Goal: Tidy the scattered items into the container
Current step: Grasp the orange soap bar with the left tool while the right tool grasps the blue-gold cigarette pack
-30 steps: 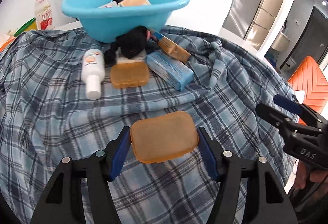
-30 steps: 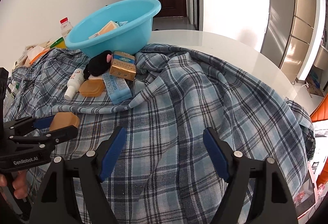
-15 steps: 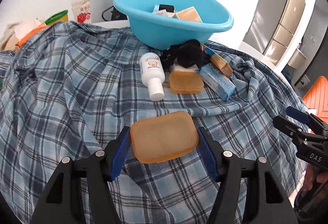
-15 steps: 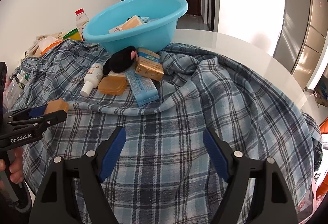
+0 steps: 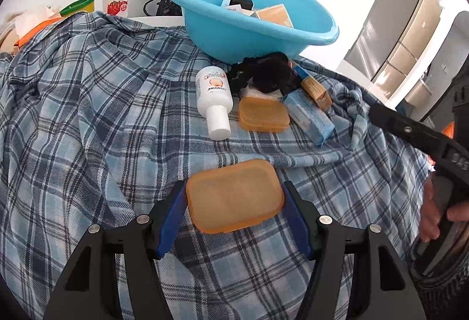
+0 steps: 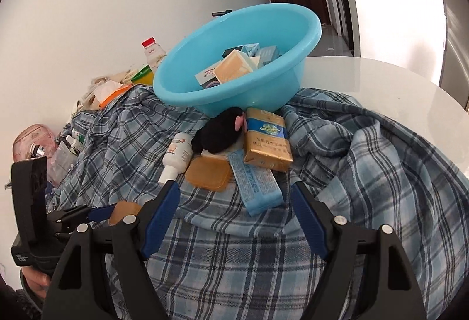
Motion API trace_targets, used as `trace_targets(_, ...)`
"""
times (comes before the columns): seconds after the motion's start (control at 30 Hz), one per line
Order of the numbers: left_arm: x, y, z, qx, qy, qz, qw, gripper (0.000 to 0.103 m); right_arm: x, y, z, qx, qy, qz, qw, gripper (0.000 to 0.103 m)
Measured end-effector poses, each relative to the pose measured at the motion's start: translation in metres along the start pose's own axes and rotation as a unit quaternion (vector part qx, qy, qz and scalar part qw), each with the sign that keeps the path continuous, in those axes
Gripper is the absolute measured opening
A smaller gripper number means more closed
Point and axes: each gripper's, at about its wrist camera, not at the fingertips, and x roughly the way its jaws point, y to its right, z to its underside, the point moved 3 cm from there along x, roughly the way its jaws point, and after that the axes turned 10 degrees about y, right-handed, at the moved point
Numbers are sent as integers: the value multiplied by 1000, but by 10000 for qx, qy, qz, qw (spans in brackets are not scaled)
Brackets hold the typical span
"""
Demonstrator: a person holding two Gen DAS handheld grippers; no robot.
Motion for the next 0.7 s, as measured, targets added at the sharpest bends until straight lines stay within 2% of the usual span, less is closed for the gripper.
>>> trace_targets(0.17,7,5,-10,202,12,-54,9998,67,35,10,-5,-59,-172,159,9997,76)
trace_targets(0.33,18,5,-17,225,-94,-4,9997,67,60,26,-9,292,-237,88,9993,76)
trace_targets(0.57,33,6,-16,157,-302,136,9993,67,82,34,-8,427,-337,26,9985,76)
trace_targets(0.6,35,6,-16,163,-323,126,9993,67,85,34,-7,396,-385,41,9985,74)
trace_targets(0.63,37,6,-15,161,-341,123,9992,67,88,33,-6,333,-442,75,9984,55)
trace_targets(0.7,39,5,-15,156,-382,118,9991,67,89,32,-5,219,-476,143,9985,52)
